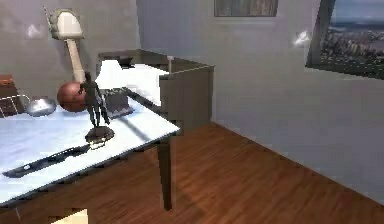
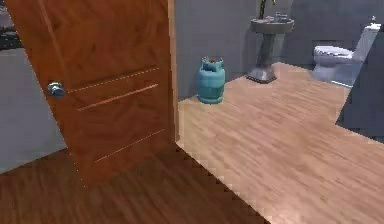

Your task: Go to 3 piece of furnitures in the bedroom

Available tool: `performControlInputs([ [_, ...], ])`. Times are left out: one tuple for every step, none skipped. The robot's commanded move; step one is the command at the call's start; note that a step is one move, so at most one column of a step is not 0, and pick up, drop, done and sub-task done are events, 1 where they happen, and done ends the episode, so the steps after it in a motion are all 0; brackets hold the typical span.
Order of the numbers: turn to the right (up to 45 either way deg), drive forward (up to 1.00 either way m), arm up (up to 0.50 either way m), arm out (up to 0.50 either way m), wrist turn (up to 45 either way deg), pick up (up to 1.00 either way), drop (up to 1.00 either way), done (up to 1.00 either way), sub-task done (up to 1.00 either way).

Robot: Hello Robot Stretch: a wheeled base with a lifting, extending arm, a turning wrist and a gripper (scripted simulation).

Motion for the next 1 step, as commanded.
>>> performControlInputs([
  [45.0, 0.0, 0.0, 0.0, 0.0, 0.0, 0.0, 0.0, 0.0],
])
